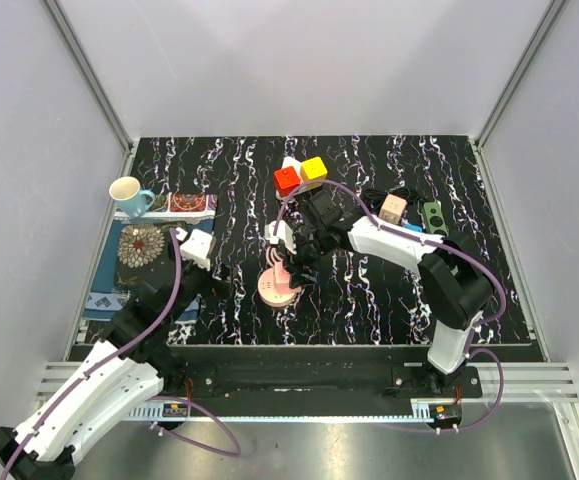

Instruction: Insert the plug

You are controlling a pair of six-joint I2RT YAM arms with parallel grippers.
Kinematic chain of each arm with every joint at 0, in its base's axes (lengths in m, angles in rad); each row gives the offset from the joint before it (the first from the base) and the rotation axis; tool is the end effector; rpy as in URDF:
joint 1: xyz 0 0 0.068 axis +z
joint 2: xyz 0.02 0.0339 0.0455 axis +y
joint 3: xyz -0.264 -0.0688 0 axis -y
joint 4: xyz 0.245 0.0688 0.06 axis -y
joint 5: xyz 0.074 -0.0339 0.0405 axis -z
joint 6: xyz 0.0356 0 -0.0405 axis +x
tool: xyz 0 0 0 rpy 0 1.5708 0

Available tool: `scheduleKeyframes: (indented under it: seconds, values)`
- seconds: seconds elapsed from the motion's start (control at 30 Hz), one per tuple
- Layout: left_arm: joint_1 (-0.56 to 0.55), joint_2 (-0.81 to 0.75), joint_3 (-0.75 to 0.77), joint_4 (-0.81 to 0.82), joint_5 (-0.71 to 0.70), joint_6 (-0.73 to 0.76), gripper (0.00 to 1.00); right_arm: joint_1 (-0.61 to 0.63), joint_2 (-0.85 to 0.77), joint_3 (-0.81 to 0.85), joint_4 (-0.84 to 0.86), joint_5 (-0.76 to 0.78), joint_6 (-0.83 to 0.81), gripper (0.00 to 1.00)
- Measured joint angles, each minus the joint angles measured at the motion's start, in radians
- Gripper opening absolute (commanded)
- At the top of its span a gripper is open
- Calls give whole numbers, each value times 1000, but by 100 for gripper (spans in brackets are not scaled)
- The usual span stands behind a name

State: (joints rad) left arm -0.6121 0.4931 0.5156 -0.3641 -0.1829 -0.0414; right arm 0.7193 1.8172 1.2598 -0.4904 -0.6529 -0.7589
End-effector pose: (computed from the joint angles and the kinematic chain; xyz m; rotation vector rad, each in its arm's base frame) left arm 0.1132 -0.0715 0.2674 0.4193 1.8690 -0.2670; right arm 0.2680 0.2634 0.2022 -1.8441 1.6883 0.8297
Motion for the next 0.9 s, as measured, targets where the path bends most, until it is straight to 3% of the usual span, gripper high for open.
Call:
scheduleKeyframes:
  seconds: [0.33, 0.47, 0.7, 0.9]
  values:
    - [0, -15, 0, 7, 3, 4, 99, 12, -13, 13, -38, 56, 20, 85]
    - [0, -21, 0, 7, 3, 8, 99, 17, -17, 30, -100, 124, 35, 96]
    - [0, -61, 0, 8, 1, 11, 99, 45, -68, 77, -145, 185, 54, 99]
    - [0, -120, 0, 7, -21, 11, 99, 140, -87, 141, -161, 283, 50, 97]
